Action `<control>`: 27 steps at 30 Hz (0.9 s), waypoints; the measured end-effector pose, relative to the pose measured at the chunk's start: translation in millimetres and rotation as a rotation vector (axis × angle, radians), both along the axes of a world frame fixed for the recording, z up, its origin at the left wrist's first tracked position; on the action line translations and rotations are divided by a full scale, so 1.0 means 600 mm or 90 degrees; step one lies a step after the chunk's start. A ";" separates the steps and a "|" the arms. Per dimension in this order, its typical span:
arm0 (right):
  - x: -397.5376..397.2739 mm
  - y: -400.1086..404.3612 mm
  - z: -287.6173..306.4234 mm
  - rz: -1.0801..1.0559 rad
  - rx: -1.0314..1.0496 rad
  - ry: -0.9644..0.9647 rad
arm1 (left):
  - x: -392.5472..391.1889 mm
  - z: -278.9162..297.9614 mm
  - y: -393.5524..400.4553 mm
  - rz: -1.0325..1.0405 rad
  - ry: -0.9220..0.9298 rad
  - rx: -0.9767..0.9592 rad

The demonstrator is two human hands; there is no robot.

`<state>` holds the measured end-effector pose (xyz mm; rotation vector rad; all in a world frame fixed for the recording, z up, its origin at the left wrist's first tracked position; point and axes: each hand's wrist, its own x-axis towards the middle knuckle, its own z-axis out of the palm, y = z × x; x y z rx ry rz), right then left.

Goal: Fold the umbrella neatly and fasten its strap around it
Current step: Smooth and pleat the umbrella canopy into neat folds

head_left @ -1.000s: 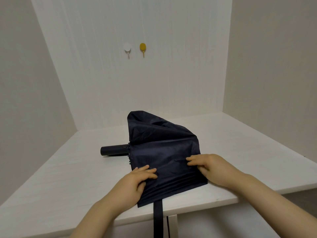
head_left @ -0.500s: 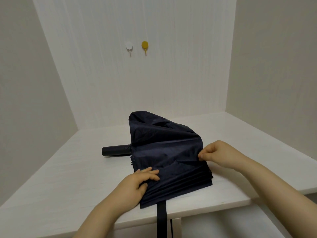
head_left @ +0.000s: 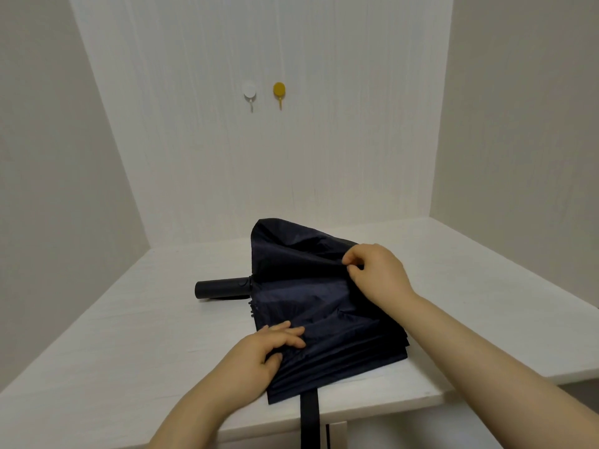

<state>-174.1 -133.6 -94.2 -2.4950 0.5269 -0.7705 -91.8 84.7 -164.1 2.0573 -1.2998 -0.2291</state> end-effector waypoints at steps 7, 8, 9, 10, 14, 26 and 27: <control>-0.014 -0.011 -0.027 0.061 -0.090 -0.010 | -0.003 0.002 0.001 0.013 0.000 -0.010; -0.013 -0.013 -0.030 0.065 -0.101 -0.001 | -0.005 0.002 0.001 0.022 0.003 -0.018; -0.011 -0.015 -0.033 0.070 -0.105 0.003 | -0.006 0.002 0.002 0.034 0.007 -0.029; -0.010 -0.016 -0.034 0.073 -0.104 0.002 | -0.008 0.003 0.003 0.046 0.010 -0.040; -0.008 -0.015 -0.037 0.077 -0.106 0.000 | -0.018 0.008 0.006 0.098 -0.010 -0.072; -0.006 -0.019 -0.061 0.103 -0.171 -0.046 | -0.029 0.041 -0.001 0.317 -0.015 -0.322; -0.007 -0.018 -0.060 0.102 -0.163 -0.040 | -0.030 0.047 -0.002 0.323 -0.009 -0.341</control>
